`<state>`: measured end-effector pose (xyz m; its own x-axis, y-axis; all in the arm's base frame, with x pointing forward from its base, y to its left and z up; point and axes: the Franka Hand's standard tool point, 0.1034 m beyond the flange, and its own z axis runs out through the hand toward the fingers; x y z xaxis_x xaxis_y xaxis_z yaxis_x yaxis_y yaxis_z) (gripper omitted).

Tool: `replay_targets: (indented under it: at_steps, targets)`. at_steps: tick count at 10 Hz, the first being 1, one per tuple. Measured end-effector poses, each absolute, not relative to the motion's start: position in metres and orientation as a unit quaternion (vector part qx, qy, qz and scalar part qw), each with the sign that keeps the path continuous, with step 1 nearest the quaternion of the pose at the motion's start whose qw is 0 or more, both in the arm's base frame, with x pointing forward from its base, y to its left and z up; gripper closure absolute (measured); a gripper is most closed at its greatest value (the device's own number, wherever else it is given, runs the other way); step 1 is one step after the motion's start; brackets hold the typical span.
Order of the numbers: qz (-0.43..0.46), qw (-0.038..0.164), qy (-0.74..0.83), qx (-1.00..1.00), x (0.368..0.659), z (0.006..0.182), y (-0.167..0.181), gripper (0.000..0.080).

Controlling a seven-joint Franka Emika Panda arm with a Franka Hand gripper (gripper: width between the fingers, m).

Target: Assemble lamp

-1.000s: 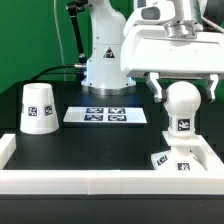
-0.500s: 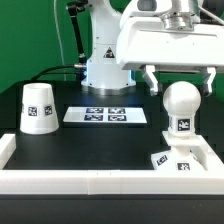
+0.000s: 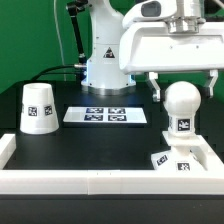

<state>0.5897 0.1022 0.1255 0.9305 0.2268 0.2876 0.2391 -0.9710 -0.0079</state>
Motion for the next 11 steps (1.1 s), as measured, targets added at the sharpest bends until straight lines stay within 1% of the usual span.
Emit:
replay_targets:
  at_steps: [2,5,8,9,11]
  targets:
    - [-0.096,0.027,-0.121,-0.988,0.591,0.123,0.102,0.01]
    - [-0.099,0.024,-0.117,-0.988,0.597,0.119,0.092,0.01]
    - [-0.098,0.025,-0.114,-0.988,0.596,0.118,0.093,0.01]
    - [-0.098,0.026,-0.113,-0.988,0.596,0.118,0.095,0.0225]
    - [-0.098,0.026,-0.107,-0.989,0.596,0.118,0.094,0.0222]
